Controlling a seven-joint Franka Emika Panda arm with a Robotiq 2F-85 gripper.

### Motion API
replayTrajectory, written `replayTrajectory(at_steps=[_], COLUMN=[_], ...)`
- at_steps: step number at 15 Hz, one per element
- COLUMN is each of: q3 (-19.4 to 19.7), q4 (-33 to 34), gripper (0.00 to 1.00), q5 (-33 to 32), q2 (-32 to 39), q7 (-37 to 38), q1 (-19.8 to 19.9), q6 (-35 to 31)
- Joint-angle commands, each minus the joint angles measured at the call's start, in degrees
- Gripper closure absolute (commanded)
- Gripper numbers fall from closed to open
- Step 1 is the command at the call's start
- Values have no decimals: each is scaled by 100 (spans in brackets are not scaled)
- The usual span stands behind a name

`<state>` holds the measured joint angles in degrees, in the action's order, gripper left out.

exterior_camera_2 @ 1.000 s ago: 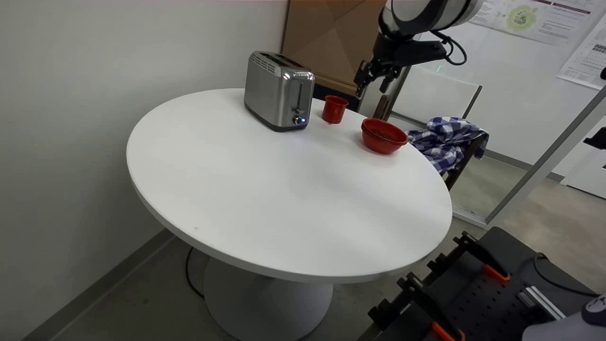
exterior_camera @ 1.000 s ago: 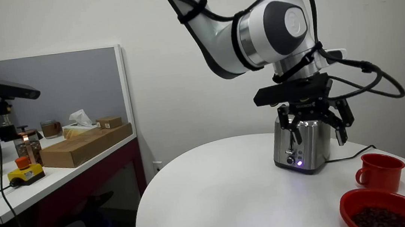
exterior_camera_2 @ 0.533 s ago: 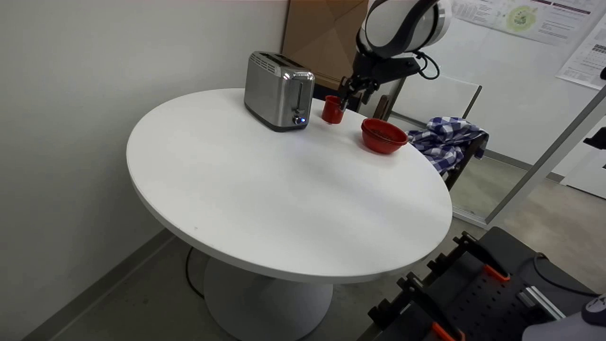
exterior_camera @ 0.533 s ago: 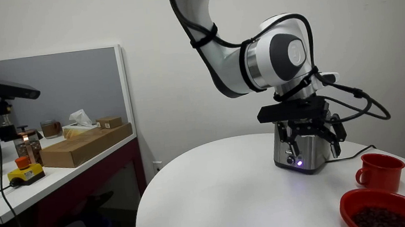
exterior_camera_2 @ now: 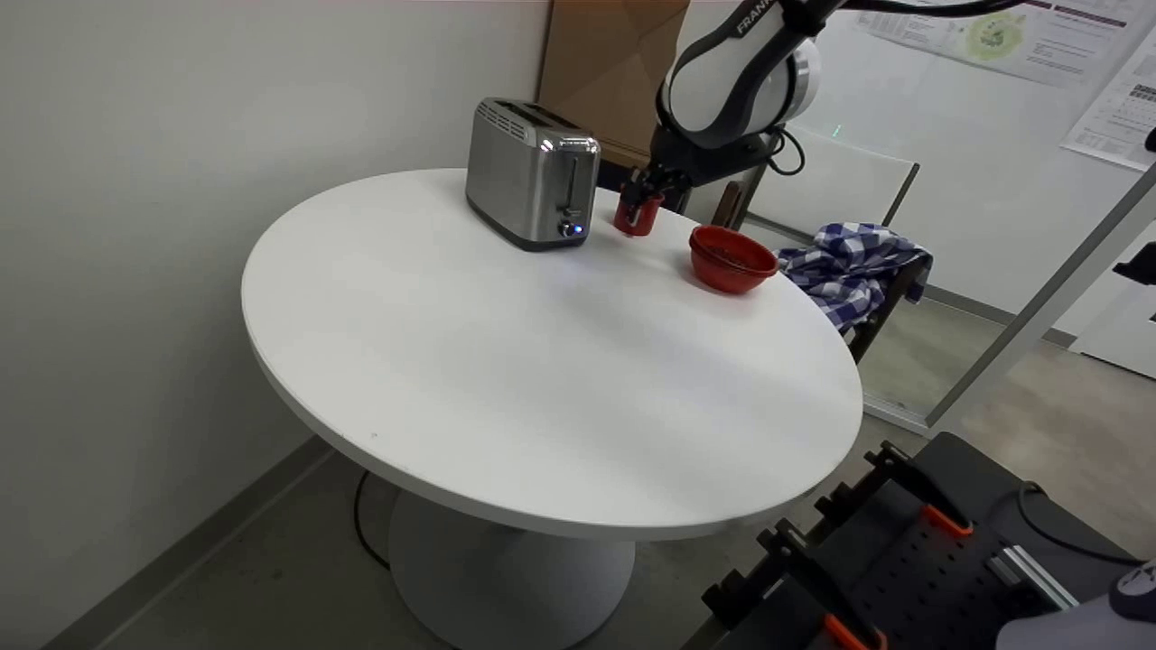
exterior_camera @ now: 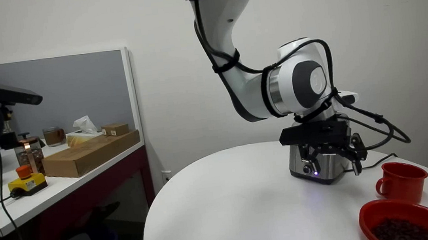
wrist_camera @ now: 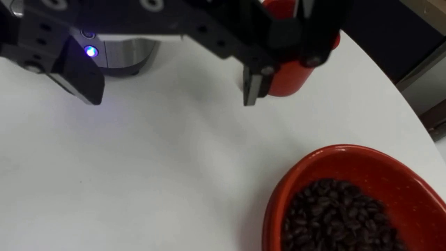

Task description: Turn off the switch of the toaster

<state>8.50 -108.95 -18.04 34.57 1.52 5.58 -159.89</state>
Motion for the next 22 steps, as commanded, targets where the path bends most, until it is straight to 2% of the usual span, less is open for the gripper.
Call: replayTrajectory(at_steps=[1,14,22], q3=[123,212,369], q4=[346,1129,1450], gripper=[0,0,0], q5=[161,374,472], q2=[349,1123,1571], q7=[-40,131,275], q1=[-126,-415,-583], q6=[-253,-380,-777])
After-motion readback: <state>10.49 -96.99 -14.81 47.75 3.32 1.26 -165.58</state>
